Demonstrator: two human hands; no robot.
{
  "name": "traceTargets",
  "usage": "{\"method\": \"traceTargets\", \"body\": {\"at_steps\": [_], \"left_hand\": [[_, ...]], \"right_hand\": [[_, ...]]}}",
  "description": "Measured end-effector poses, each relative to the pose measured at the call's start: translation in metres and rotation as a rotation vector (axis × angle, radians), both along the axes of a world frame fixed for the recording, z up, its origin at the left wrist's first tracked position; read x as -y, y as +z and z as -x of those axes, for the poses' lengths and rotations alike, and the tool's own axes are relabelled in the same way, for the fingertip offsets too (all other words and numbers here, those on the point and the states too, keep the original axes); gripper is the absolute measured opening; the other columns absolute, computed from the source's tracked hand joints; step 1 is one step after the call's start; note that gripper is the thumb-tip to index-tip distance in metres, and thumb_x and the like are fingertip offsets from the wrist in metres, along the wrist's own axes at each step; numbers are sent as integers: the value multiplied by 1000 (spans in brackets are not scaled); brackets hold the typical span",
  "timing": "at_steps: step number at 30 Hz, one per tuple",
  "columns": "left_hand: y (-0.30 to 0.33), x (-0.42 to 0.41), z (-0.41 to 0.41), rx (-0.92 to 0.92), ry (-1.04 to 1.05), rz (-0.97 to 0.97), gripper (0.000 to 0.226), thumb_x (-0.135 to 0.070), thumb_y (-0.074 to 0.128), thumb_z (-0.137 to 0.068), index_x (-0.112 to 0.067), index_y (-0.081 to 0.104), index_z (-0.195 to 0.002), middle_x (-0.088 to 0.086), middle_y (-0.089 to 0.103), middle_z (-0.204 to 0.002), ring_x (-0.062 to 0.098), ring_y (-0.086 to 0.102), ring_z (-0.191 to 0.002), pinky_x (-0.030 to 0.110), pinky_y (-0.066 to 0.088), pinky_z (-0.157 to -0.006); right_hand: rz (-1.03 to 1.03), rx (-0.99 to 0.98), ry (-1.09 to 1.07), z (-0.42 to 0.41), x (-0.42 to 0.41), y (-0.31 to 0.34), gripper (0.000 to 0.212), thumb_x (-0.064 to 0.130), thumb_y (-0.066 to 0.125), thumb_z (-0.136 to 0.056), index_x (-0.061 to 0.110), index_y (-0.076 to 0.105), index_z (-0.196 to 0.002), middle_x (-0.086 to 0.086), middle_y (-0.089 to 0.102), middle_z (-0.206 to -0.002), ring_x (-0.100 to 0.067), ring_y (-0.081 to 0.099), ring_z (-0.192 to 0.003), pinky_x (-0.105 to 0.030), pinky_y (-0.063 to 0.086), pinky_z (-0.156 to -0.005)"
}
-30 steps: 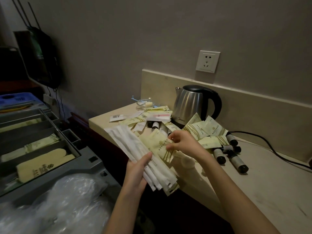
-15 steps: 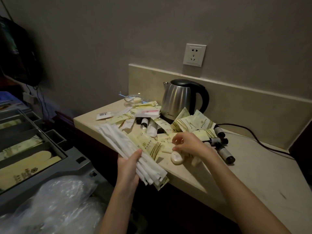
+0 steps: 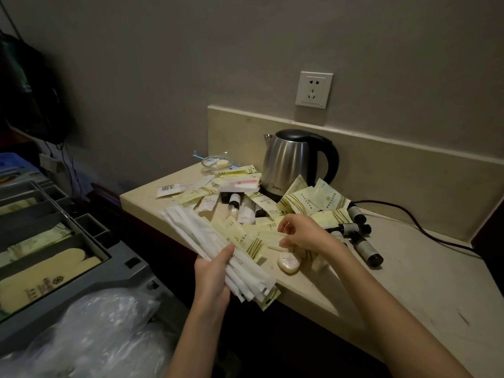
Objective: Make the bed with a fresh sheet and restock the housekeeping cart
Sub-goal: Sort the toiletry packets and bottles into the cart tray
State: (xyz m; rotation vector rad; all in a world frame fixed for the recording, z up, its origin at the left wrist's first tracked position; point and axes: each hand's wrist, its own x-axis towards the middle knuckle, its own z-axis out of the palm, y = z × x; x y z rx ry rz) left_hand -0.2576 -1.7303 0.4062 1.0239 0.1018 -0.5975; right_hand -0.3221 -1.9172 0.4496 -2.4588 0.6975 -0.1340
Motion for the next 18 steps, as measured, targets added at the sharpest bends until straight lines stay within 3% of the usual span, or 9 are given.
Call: {"method": "traceTargets", "body": {"at_steps": [4, 8, 12, 18], "left_hand": [[8, 2, 3, -16, -42, 38, 14, -2, 65, -85, 2, 63, -99, 18, 72, -91, 30, 71, -82, 44, 55, -82], [19, 11, 4, -43, -86, 114, 26, -3, 65, -85, 6, 60, -109, 22, 71, -98, 33, 70, -89, 41, 56, -78], [27, 24, 8, 3, -120, 135, 38, -4, 66, -85, 5, 54, -119, 21, 70, -103, 31, 71, -89, 38, 59, -68], [32, 27, 14, 49, -156, 170, 36, -5, 65, -85, 5, 55, -118, 21, 71, -102, 30, 70, -91, 39, 60, -72]], "right_hand": [[8, 156, -40, 6, 3, 10, 15, 11, 71, -82, 21, 64, -91, 8, 61, -87, -7, 57, -83, -14, 42, -63], [-121, 331, -55, 9, -1, 32, 18, 12, 72, -80, 15, 70, -98, 3, 69, -89, -7, 65, -85, -20, 52, -75], [-214, 323, 31, 9, -14, 44, 20, 14, 71, -82, 14, 70, -102, 4, 70, -91, -6, 65, -87, -22, 54, -79], [-324, 283, 93, 24, -14, 43, 17, 15, 58, -93, 21, 70, -102, 10, 70, -94, -3, 65, -86, -14, 52, -68]]}}
